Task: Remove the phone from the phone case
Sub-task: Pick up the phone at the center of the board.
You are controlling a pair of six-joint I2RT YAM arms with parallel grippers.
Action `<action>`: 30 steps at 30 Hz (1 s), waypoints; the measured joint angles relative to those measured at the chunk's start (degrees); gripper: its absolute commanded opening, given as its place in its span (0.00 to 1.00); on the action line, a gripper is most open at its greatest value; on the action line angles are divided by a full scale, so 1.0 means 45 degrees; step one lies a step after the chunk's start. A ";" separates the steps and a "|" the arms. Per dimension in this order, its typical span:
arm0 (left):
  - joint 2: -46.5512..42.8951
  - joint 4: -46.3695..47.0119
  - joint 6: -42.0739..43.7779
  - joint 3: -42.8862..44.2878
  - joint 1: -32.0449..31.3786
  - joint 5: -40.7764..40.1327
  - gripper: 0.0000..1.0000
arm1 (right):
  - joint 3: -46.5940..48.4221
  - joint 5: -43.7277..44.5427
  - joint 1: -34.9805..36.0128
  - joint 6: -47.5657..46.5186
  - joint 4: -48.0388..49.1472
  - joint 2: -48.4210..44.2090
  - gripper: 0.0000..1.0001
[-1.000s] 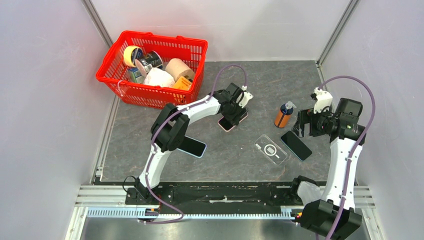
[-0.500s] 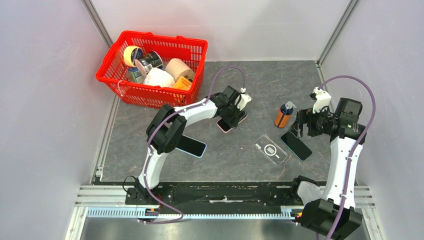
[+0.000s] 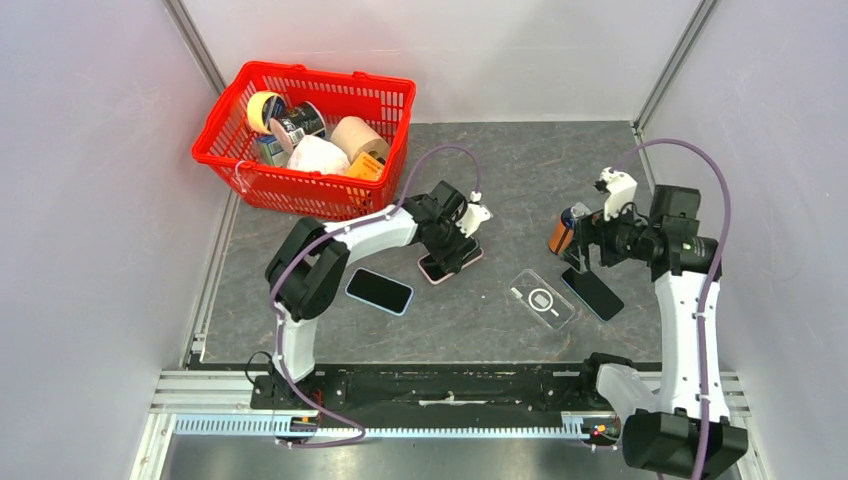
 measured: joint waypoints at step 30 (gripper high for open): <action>-0.6829 -0.0204 0.0947 -0.2361 -0.0015 0.0151 0.02 | 0.3177 -0.1161 0.6654 0.4250 0.4673 0.7368 0.97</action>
